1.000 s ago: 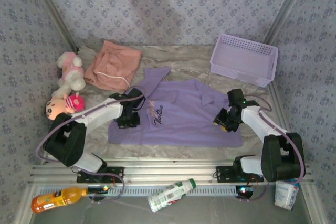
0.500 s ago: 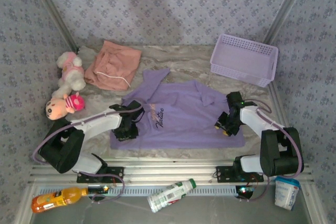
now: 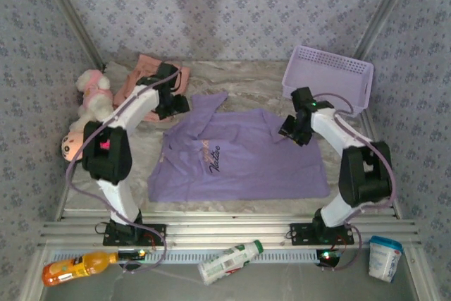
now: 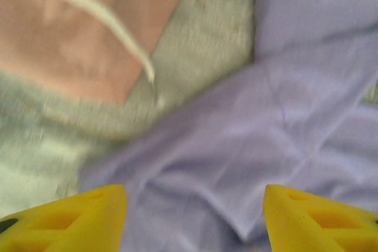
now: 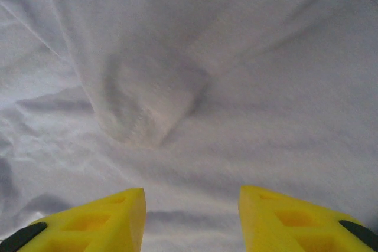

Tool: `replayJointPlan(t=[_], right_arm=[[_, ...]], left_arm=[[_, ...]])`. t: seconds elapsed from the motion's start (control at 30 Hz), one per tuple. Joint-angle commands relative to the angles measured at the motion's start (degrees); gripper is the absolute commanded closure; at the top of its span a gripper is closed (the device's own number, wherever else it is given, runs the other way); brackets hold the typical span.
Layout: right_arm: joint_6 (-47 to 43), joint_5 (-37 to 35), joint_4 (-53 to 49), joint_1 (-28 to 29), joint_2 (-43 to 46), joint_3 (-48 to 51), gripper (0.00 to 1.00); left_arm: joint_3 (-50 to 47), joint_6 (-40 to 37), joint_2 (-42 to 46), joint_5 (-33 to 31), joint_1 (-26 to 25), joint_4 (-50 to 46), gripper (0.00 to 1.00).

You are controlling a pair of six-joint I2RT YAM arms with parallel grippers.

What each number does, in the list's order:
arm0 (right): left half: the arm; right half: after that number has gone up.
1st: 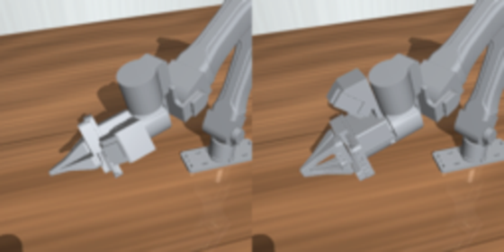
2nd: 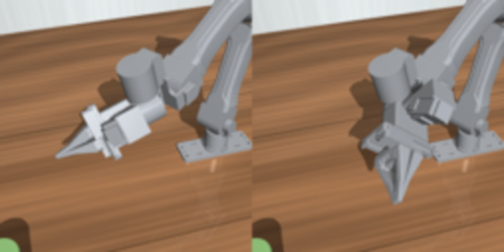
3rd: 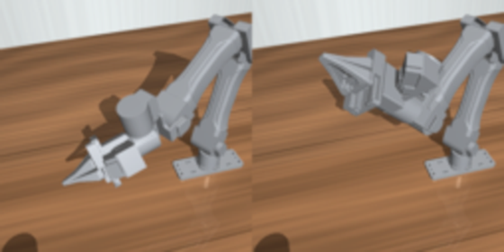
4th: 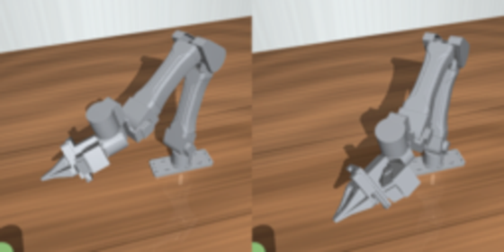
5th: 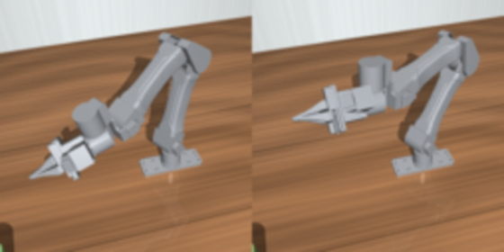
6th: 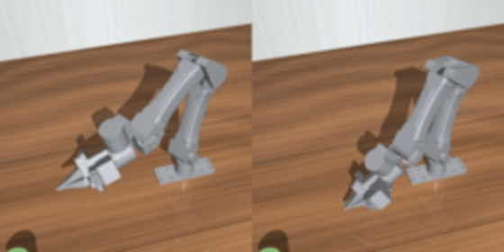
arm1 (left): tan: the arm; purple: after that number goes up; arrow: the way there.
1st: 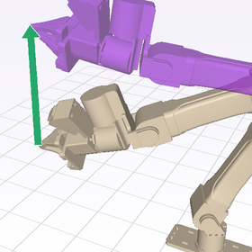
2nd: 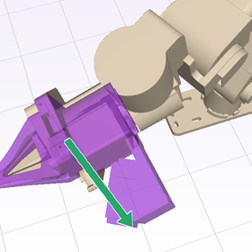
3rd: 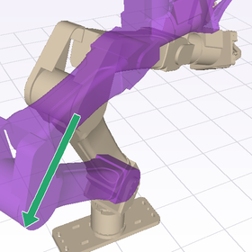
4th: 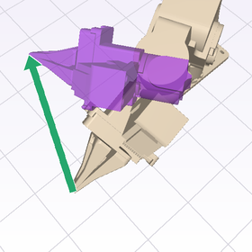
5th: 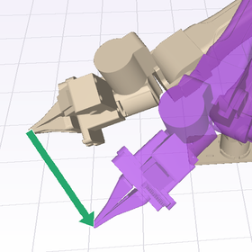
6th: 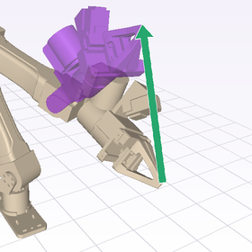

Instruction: Fold and stack the mixed laundry pile

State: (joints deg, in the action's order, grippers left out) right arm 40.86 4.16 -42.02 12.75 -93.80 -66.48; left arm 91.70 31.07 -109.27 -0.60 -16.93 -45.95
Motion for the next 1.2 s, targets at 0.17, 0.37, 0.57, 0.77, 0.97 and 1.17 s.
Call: replayJointPlan(t=[0.17,0.37,0.57,0.77,0.97,1.17], right_arm=[[-4.1,-3.3,-5.9,5.1,-16.8,-18.1,0.51],[-7.4,-5.6,-11.5,5.2,-24.8,-24.9,0.52],[-9.1,-7.8,-12.0,3.8,-24.8,-24.7,0.78],[-9.6,-5.2,-10.5,1.3,-22.0,-24.1,1.0],[-9.1,-1.3,-8.4,-1.9,-21.1,-23.3,1.0],[-9.1,-0.4,-8.2,-4.5,-20.7,-23.5,1.0]], left_arm=[[16.7,-4.3,-15.6,4.9,2.4,-4.0,0.34],[18.4,-4.5,-20.7,8.0,2.3,-2.6,0.31],[16.1,-5.3,-21.3,10.0,1.1,-0.5,0.35],[12.8,-7.9,-20.0,10.6,-0.1,-0.5,0.55],[9.3,-8.7,-19.0,10.8,-0.1,-0.7,0.74],[7.9,-4.5,-15.2,7.2,0.9,-3.9,1.0]])
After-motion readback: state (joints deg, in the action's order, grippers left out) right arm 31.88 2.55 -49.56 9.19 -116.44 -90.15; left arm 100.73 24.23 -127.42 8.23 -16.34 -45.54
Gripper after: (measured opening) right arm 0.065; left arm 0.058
